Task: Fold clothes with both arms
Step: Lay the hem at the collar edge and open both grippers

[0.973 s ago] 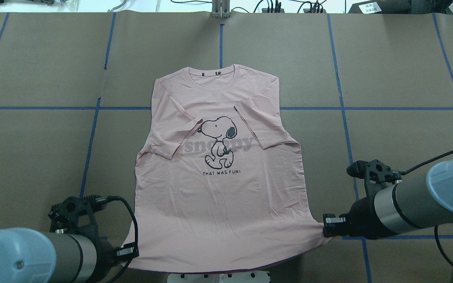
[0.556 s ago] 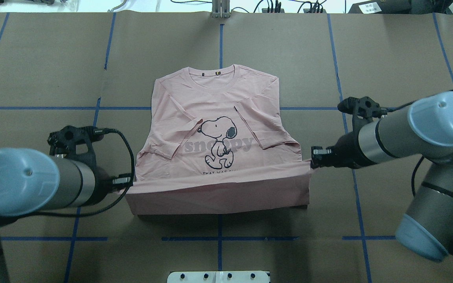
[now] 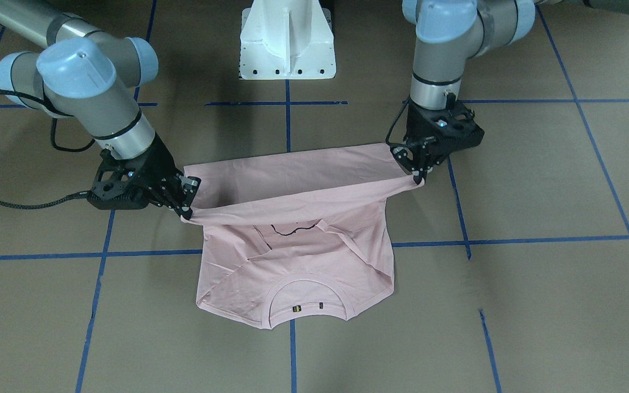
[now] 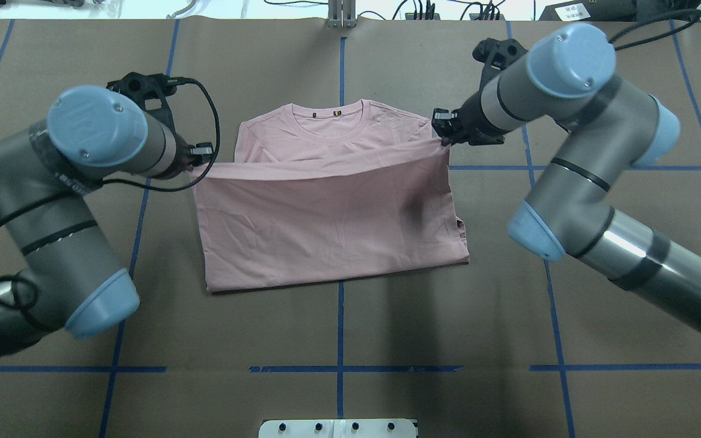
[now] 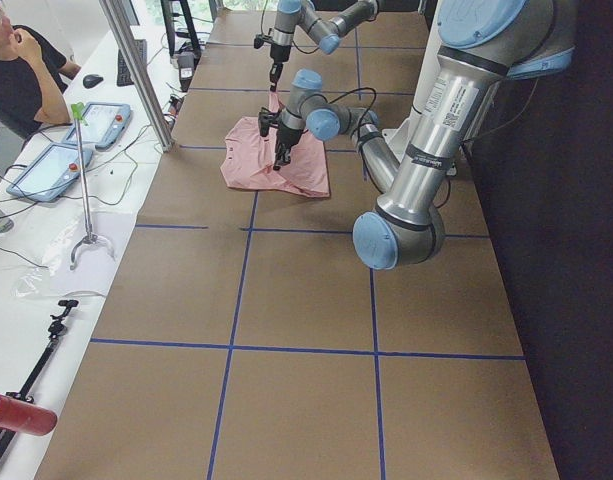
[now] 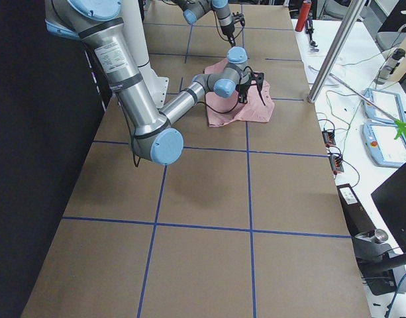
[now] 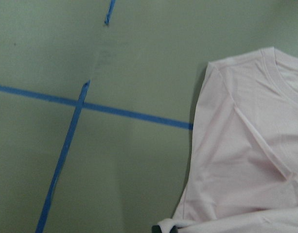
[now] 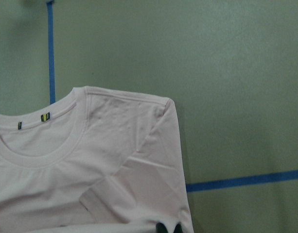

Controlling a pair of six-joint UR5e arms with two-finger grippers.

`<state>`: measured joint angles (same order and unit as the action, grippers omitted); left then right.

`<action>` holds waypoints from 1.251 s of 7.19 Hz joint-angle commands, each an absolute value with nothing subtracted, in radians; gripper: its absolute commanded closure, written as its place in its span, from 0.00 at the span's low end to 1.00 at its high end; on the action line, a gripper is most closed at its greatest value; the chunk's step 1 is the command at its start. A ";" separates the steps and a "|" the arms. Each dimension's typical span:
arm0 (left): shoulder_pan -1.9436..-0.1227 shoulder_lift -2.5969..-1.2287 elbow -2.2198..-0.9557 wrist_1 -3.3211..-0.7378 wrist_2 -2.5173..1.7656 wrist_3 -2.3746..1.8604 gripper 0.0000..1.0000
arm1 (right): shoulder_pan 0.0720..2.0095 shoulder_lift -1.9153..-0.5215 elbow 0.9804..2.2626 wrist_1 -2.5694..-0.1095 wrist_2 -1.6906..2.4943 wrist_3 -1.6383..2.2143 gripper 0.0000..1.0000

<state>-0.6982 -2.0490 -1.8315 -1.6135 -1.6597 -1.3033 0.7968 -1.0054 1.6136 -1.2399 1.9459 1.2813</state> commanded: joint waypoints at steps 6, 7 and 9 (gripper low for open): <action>-0.756 -2.161 -1.485 -1.879 -1.660 -1.270 1.00 | 0.844 -0.842 1.282 -1.121 1.911 1.275 1.00; -0.755 -2.167 -1.486 -1.878 -1.661 -1.273 1.00 | 0.829 -0.844 1.284 -1.121 1.910 1.273 1.00; -0.752 -2.174 -1.491 -1.878 -1.663 -1.273 1.00 | 0.805 -0.847 1.292 -1.121 1.911 1.273 1.00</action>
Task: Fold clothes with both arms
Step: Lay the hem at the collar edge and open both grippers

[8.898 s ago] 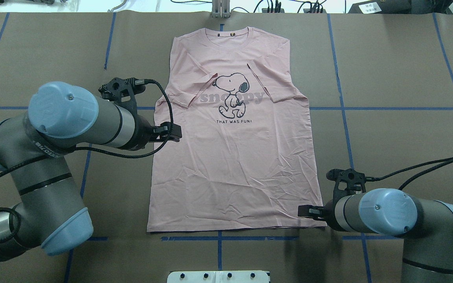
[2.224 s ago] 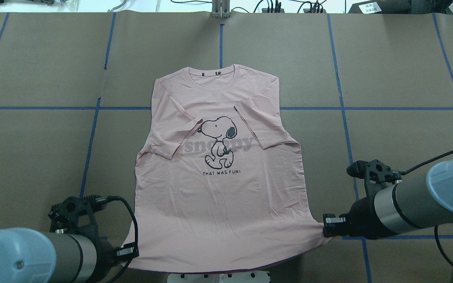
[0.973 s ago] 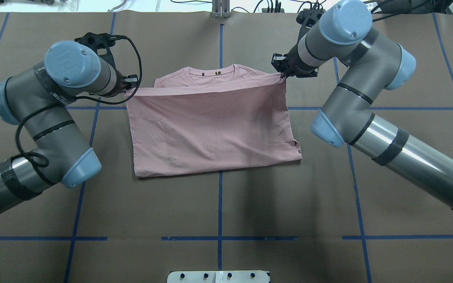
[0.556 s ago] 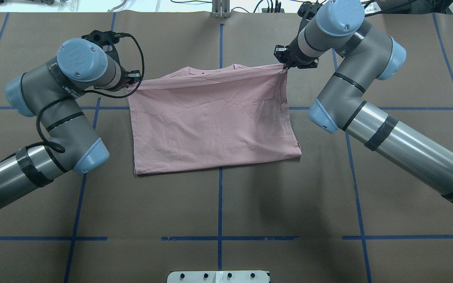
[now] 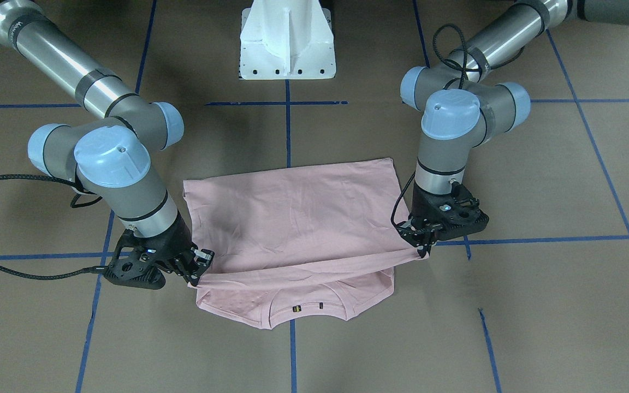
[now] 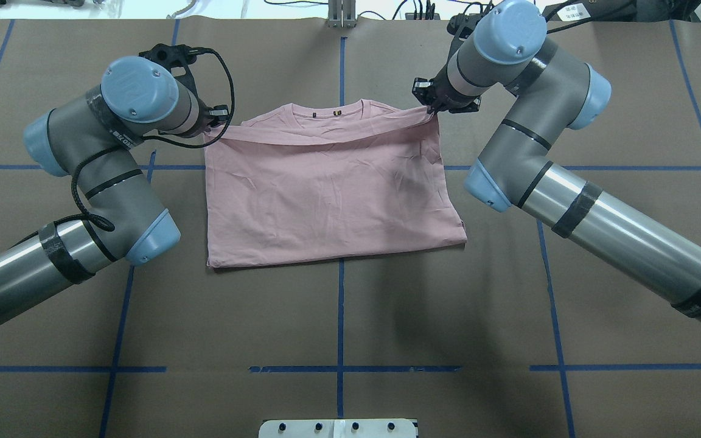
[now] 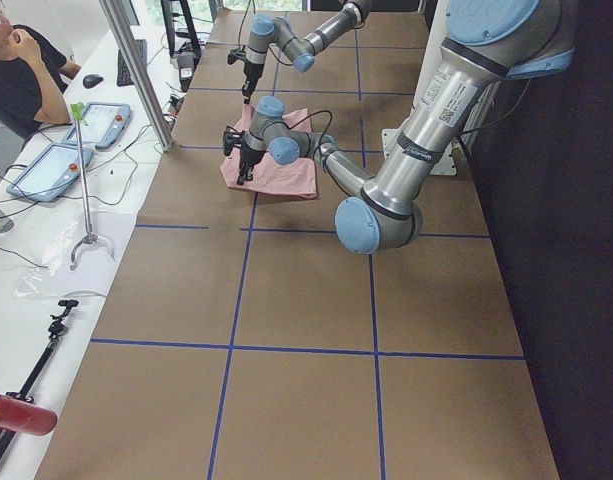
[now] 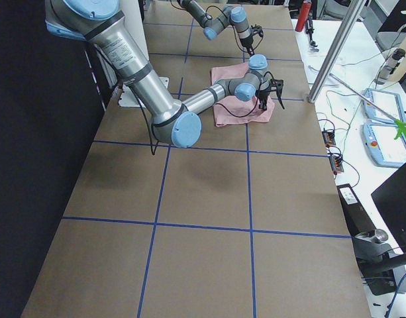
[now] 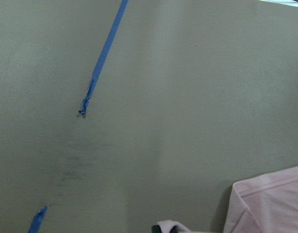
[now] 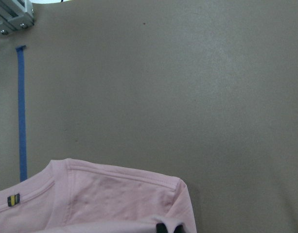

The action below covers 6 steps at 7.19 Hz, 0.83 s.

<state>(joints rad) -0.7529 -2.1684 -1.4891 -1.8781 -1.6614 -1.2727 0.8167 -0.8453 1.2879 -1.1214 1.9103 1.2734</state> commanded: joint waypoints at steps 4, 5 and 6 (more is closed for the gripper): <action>-0.752 -2.172 -1.486 -1.876 -1.660 -1.276 0.00 | 0.818 -0.859 1.292 -1.083 1.917 1.232 0.00; -0.755 -2.171 -1.489 -1.876 -1.661 -1.273 0.00 | 0.818 -0.861 1.301 -1.085 1.925 1.233 0.00; -0.756 -2.171 -1.496 -1.872 -1.661 -1.270 0.00 | 0.816 -0.880 1.340 -1.097 1.952 1.245 0.00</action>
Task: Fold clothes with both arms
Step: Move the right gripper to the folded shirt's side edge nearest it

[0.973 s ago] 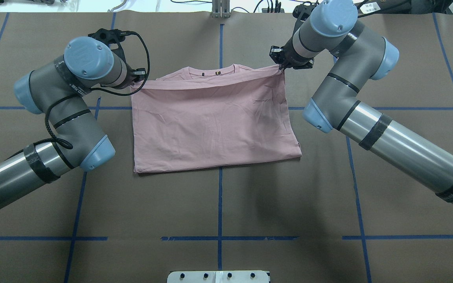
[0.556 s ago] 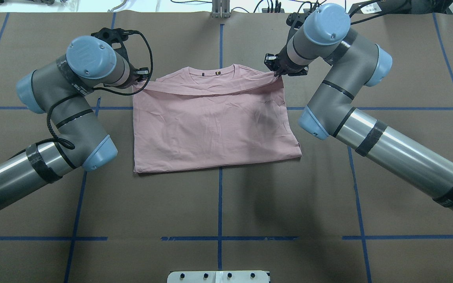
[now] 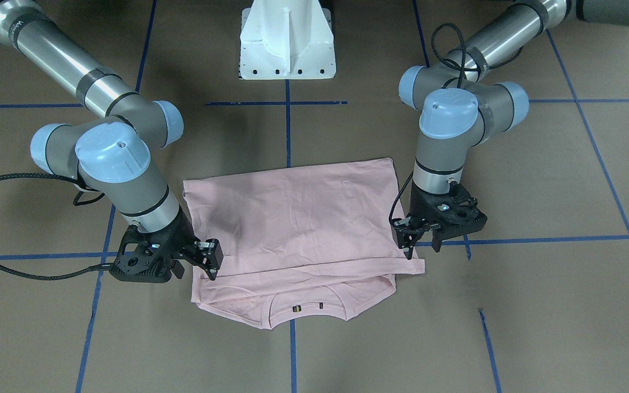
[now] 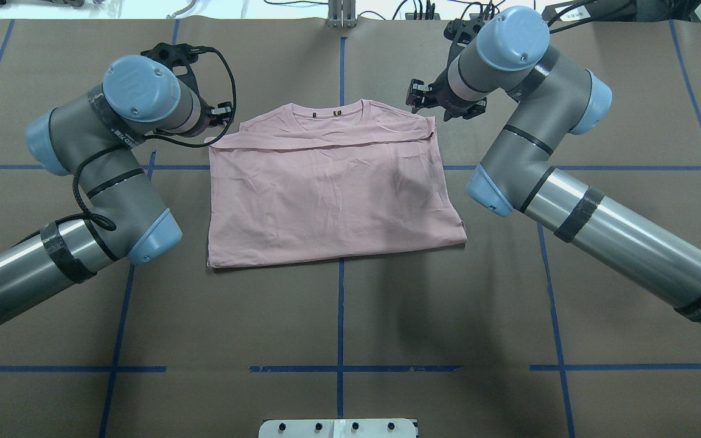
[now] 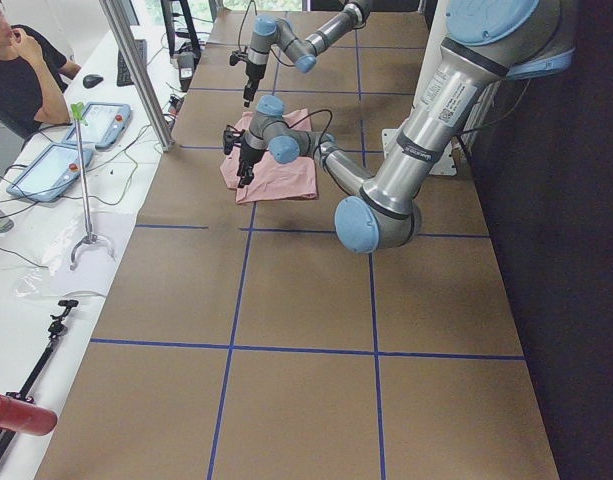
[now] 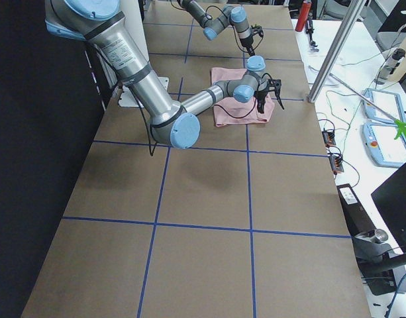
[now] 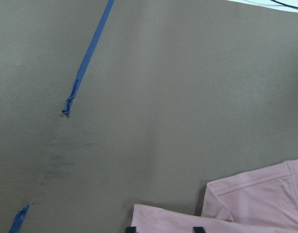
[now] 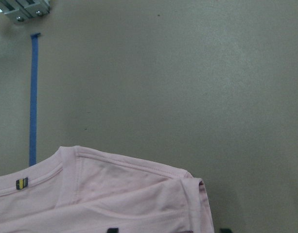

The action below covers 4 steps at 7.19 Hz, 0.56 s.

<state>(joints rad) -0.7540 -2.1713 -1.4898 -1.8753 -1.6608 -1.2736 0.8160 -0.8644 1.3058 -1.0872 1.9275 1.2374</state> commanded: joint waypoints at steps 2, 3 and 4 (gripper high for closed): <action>-0.758 -2.161 -1.563 -1.865 -1.664 -1.270 0.00 | 0.763 -1.047 1.576 -1.171 1.984 1.264 0.00; -0.756 -2.158 -1.583 -1.865 -1.681 -1.276 0.00 | 0.721 -1.116 1.689 -1.243 1.979 1.272 0.00; -0.756 -2.158 -1.597 -1.862 -1.683 -1.279 0.00 | 0.677 -1.158 1.721 -1.262 1.955 1.272 0.00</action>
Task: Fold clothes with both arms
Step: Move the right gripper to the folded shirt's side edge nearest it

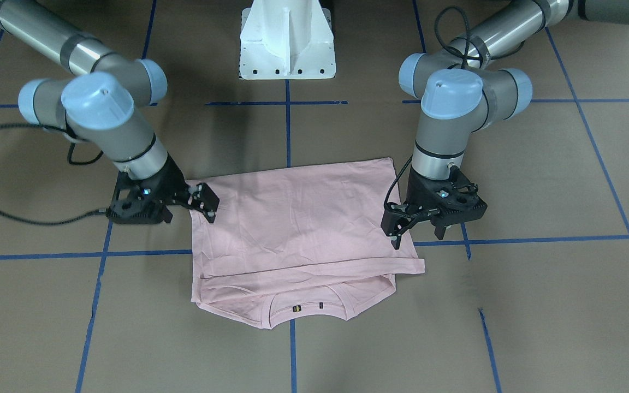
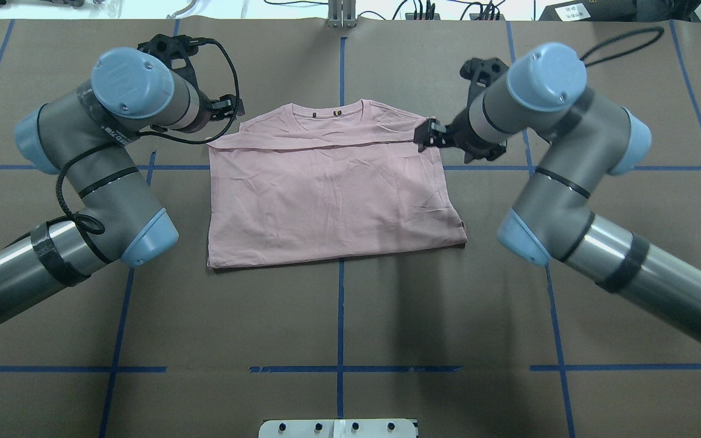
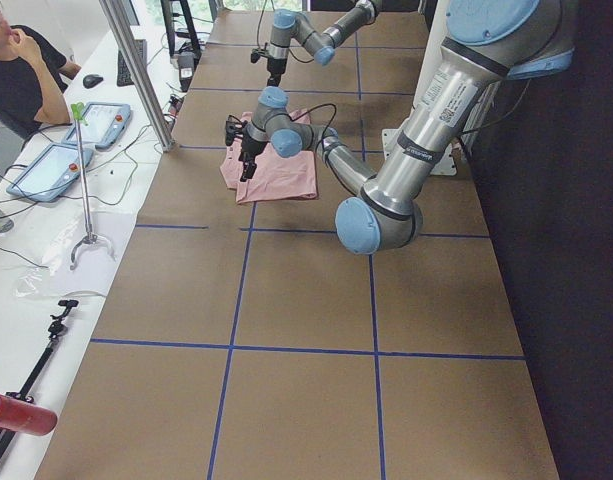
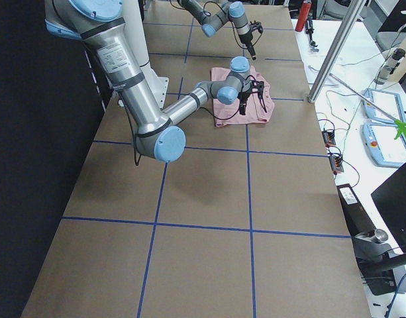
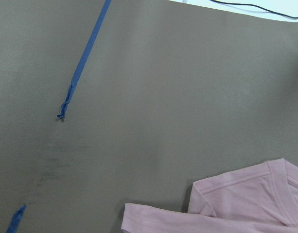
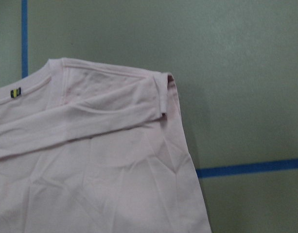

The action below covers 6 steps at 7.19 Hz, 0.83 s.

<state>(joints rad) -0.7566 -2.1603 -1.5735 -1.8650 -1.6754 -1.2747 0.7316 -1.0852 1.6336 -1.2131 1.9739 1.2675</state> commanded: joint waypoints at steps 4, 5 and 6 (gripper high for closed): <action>-0.746 -2.158 -1.650 -1.827 -1.703 -1.345 0.00 | 0.601 -1.181 1.668 -1.264 1.917 1.264 0.04; -0.746 -2.157 -1.663 -1.819 -1.704 -1.347 0.00 | 0.601 -1.180 1.655 -1.264 1.917 1.258 0.12; -0.746 -2.157 -1.663 -1.819 -1.703 -1.345 0.00 | 0.601 -1.175 1.654 -1.264 1.919 1.256 0.29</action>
<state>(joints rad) -0.7462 -2.1574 -1.6557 -1.8255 -1.7014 -1.3441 0.6022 -1.1789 1.6617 -1.2639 1.9181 1.2602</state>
